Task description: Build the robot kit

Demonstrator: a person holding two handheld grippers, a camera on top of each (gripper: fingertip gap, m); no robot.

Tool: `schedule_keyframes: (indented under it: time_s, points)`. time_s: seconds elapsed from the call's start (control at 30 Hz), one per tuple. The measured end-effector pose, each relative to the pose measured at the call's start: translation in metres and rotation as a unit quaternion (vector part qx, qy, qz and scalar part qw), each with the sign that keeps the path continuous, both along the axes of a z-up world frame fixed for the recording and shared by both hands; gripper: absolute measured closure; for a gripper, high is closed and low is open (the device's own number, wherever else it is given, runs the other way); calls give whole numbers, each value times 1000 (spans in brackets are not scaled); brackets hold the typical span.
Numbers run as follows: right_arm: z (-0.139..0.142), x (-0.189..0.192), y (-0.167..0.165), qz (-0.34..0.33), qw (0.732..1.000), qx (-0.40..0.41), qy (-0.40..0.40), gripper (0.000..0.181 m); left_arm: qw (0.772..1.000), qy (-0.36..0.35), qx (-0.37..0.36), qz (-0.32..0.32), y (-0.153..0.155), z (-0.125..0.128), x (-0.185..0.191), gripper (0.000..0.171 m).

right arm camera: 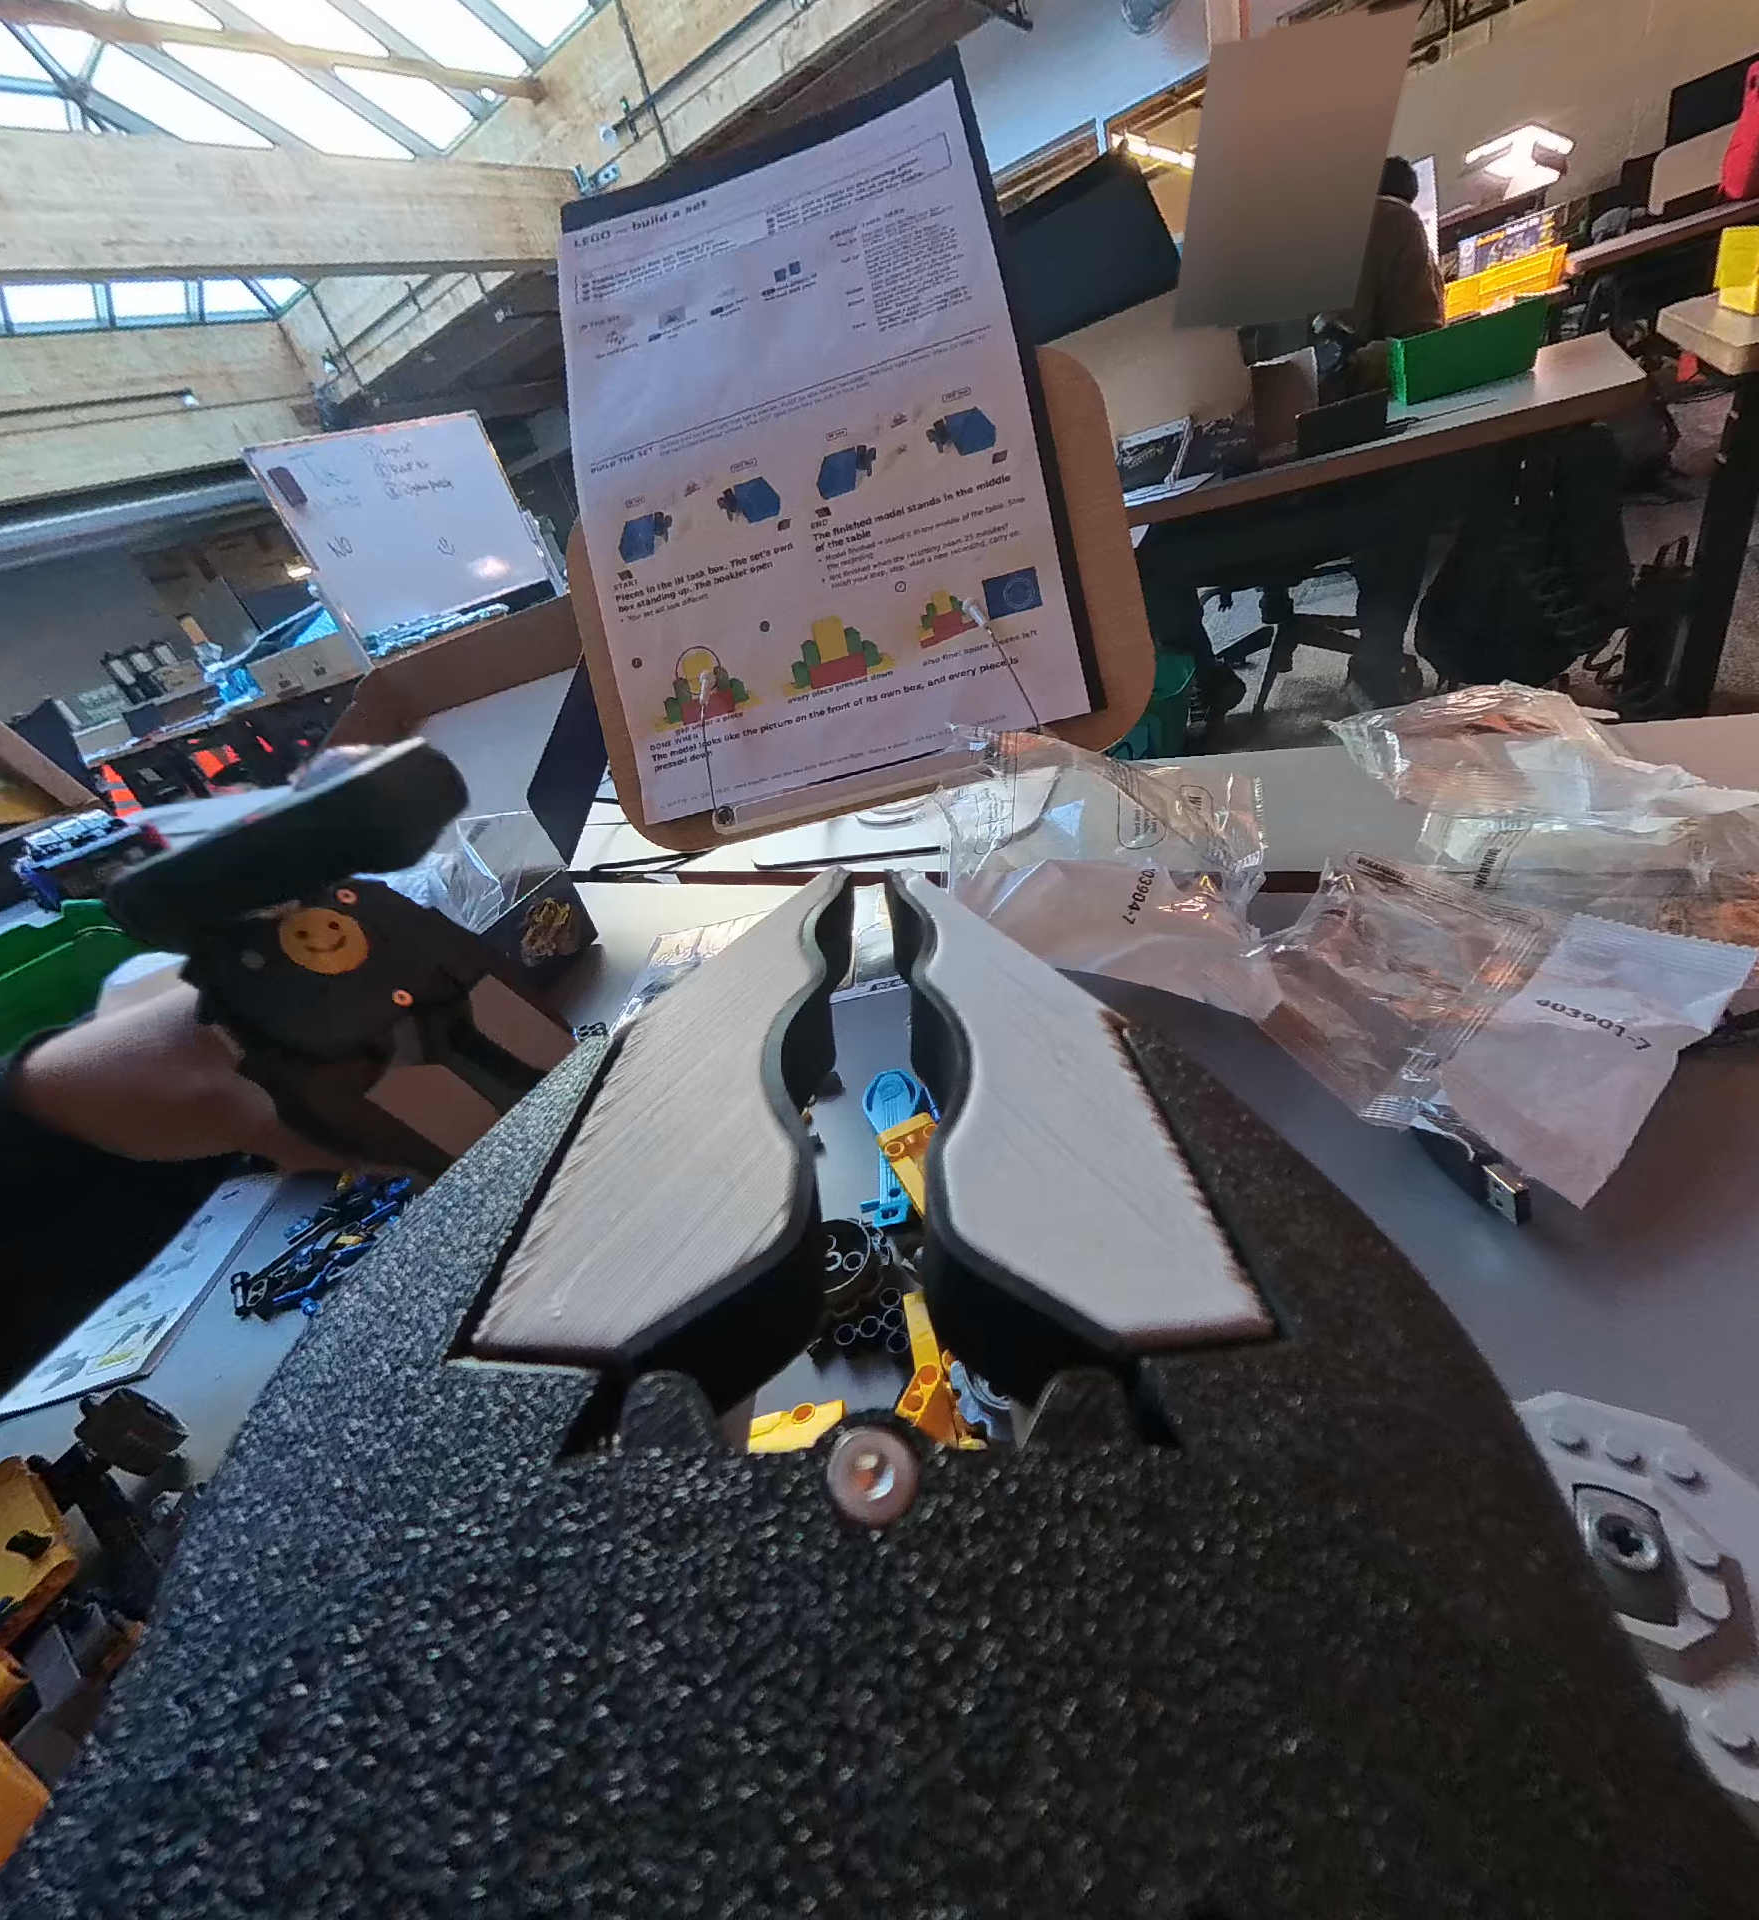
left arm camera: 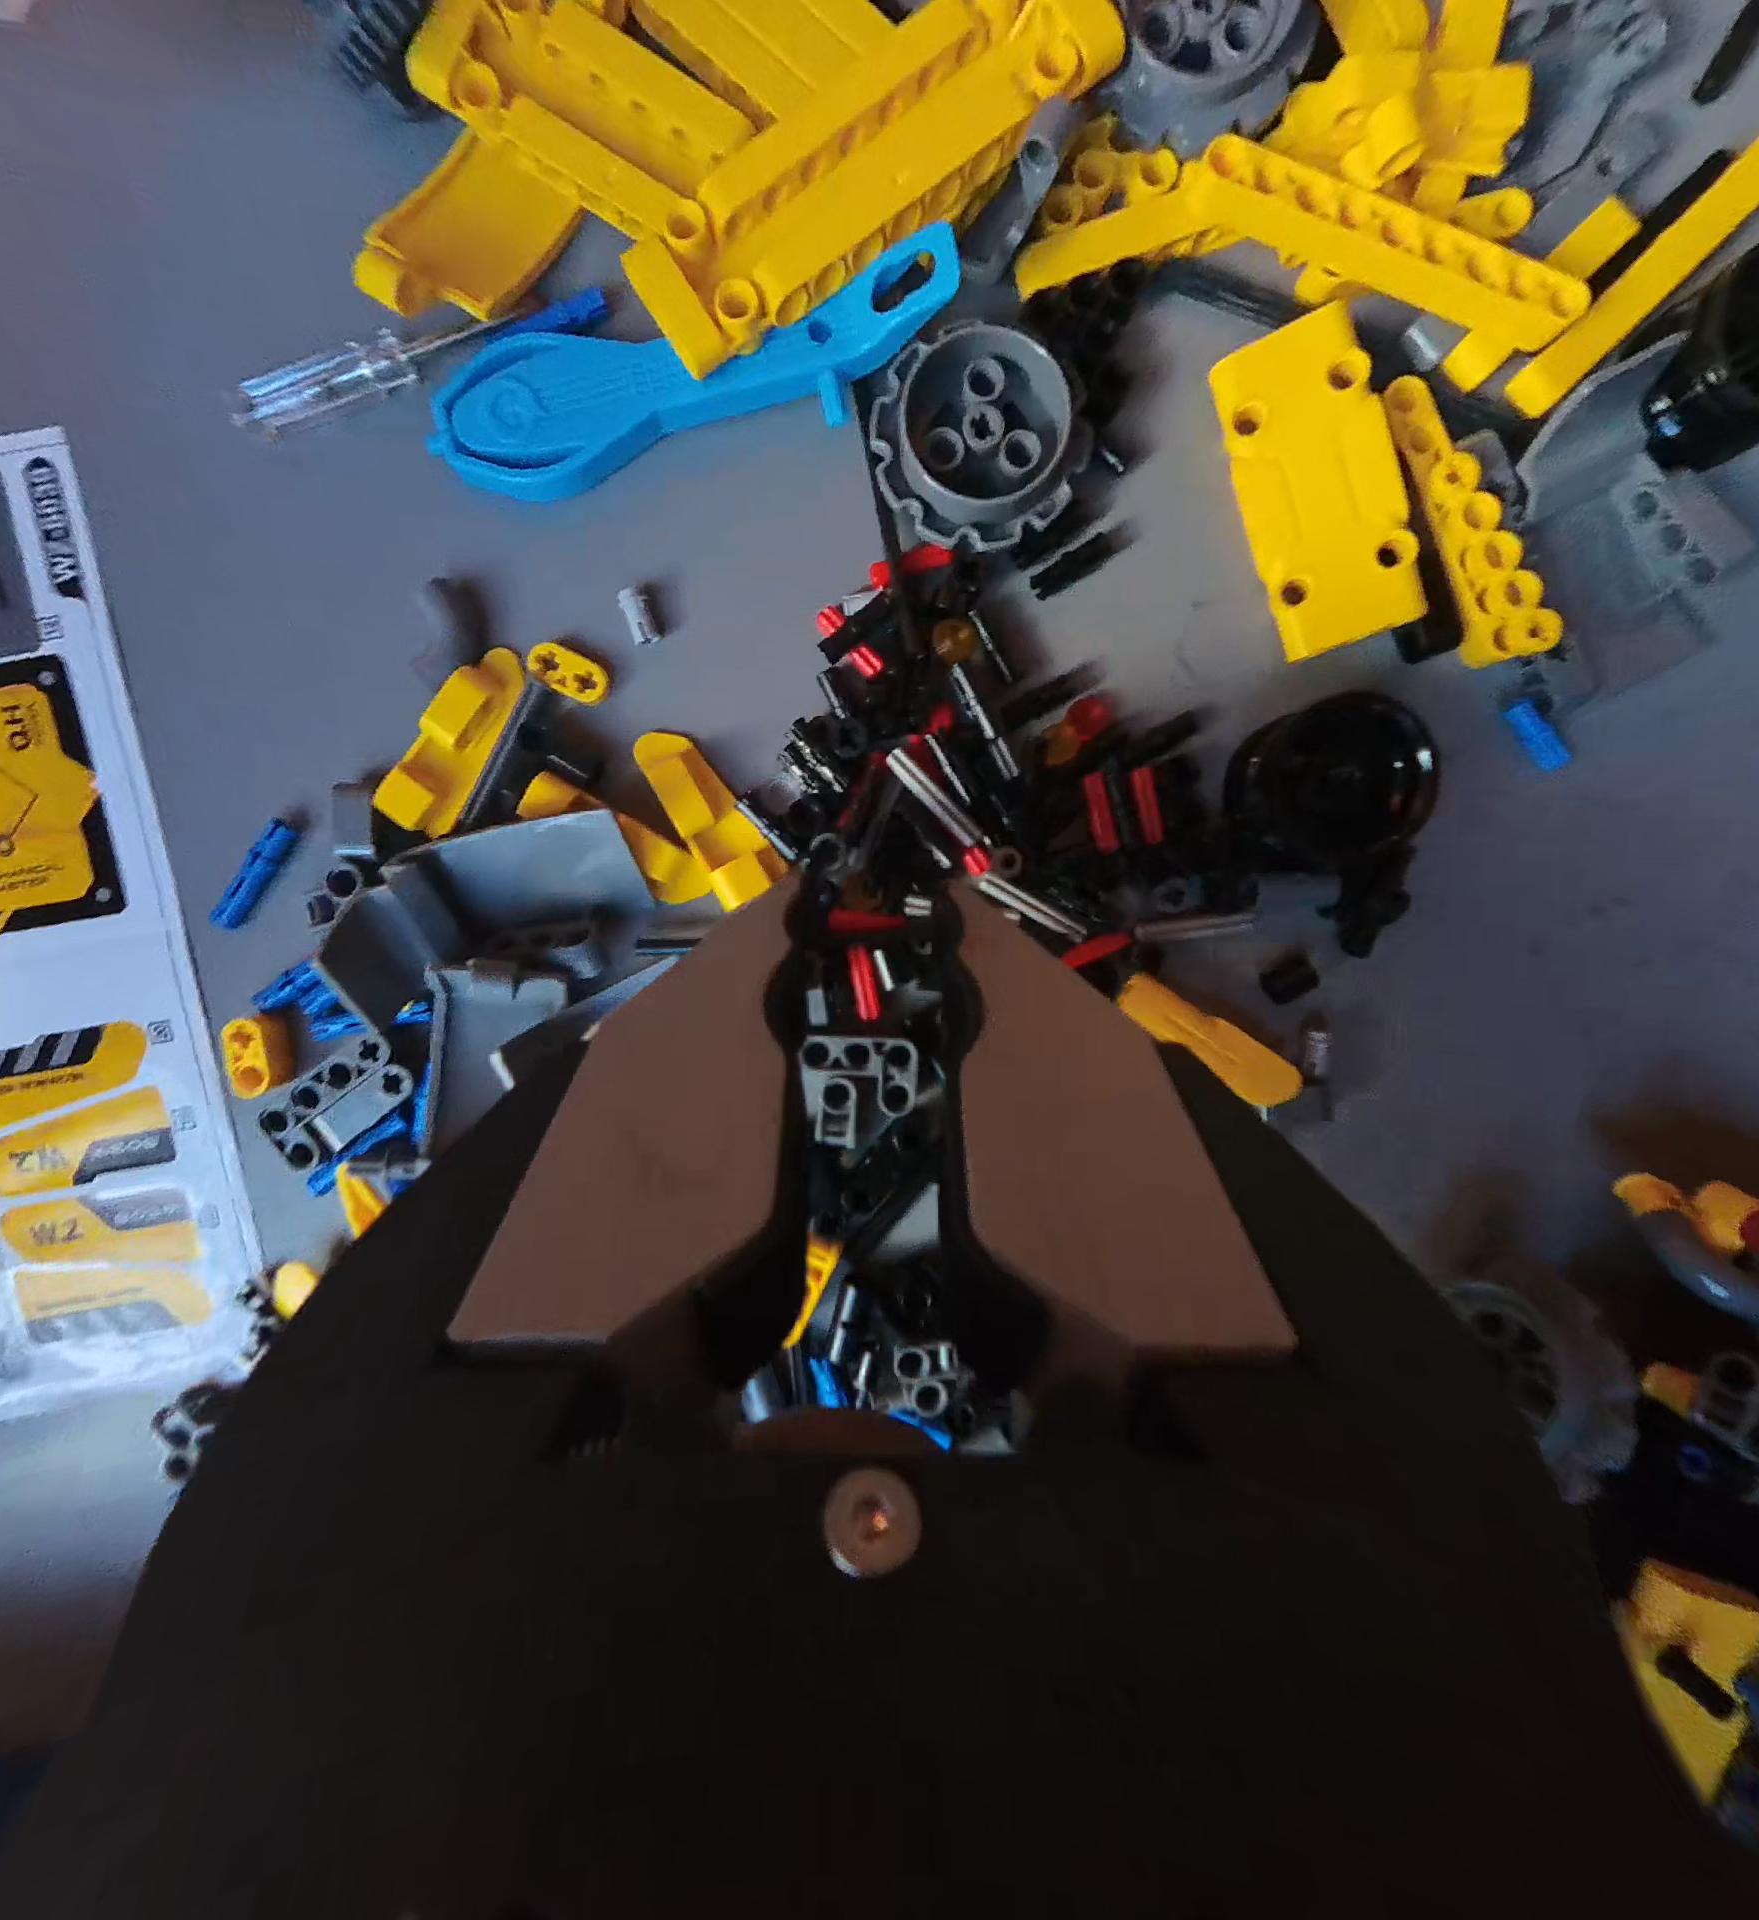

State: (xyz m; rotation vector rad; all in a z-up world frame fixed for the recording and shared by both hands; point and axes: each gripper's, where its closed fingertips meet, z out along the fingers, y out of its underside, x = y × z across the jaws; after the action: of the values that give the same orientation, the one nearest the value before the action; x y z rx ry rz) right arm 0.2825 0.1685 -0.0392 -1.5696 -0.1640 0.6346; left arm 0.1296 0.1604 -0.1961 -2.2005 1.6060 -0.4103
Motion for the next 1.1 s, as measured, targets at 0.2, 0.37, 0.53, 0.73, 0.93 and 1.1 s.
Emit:
schedule_keyframes:
  time_s: [0.2,0.37,0.53,0.73,0.93,1.1]
  points:
    - [4,2,-2,-1,1000,6,6,176,1000,-10,-11,-9,-2,-5,4,159]
    - [5,2,-2,2,1000,6,8,176,1000,0,-10,-4,1,-4,-5,159]
    - [5,1,-2,3,1000,6,8,175,999,-33,-23,-22,-6,6,3,158]
    - [5,1,-2,4,1000,6,11,175,999,-25,-16,-32,-8,0,6,158]
    - [5,1,-3,5,1000,6,14,175,999,8,7,-38,-3,-8,-4,156]
    - [6,1,-3,6,1000,7,15,176,999,-2,0,-49,-7,-7,0,156]
